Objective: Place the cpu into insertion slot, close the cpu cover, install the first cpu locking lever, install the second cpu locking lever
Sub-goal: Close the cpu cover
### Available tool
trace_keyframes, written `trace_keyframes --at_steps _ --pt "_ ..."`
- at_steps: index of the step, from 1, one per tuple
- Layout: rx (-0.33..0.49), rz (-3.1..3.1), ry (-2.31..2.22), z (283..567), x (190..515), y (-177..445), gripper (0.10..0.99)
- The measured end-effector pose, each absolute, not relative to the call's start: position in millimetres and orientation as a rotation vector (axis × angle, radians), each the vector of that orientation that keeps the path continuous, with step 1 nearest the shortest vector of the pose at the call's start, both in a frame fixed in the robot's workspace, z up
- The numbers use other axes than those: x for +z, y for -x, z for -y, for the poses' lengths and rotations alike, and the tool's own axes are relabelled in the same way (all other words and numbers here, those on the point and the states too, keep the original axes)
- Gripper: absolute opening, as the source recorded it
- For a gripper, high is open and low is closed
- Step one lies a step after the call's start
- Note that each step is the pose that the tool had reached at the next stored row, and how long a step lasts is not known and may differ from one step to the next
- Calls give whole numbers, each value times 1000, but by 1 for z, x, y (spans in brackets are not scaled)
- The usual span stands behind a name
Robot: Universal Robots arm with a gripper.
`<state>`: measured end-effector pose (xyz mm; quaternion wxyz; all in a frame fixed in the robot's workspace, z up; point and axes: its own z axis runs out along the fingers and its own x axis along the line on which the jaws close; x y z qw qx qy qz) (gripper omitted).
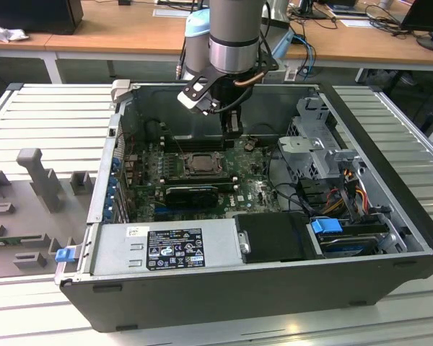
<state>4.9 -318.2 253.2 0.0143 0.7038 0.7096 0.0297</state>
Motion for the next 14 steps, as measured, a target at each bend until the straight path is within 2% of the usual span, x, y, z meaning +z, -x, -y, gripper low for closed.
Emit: trace_keyframes --at_steps 14 --pt "92 -2209 -2191 318 253 -1 106"
